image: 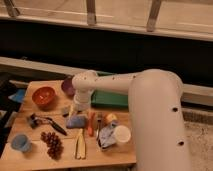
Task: Place sponge in red bowl
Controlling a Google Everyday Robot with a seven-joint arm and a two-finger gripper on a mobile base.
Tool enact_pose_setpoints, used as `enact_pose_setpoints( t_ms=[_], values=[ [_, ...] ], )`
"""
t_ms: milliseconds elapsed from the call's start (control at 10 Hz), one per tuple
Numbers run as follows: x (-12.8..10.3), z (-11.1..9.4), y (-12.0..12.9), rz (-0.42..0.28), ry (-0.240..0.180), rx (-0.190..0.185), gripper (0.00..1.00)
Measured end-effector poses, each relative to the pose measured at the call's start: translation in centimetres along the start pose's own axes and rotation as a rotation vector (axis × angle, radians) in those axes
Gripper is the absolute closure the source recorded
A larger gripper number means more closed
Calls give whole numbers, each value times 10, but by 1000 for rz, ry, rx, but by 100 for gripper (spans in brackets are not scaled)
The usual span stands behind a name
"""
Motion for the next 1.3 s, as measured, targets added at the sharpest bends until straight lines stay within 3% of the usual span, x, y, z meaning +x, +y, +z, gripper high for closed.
enact_pose_setpoints(
  t_ms=[700,1000,1300],
  values=[
    [3,15,13,-16,32,-17,34],
    [0,25,8,-2,54,-10,34],
    [-6,19,-5,21,46,6,34]
  ],
)
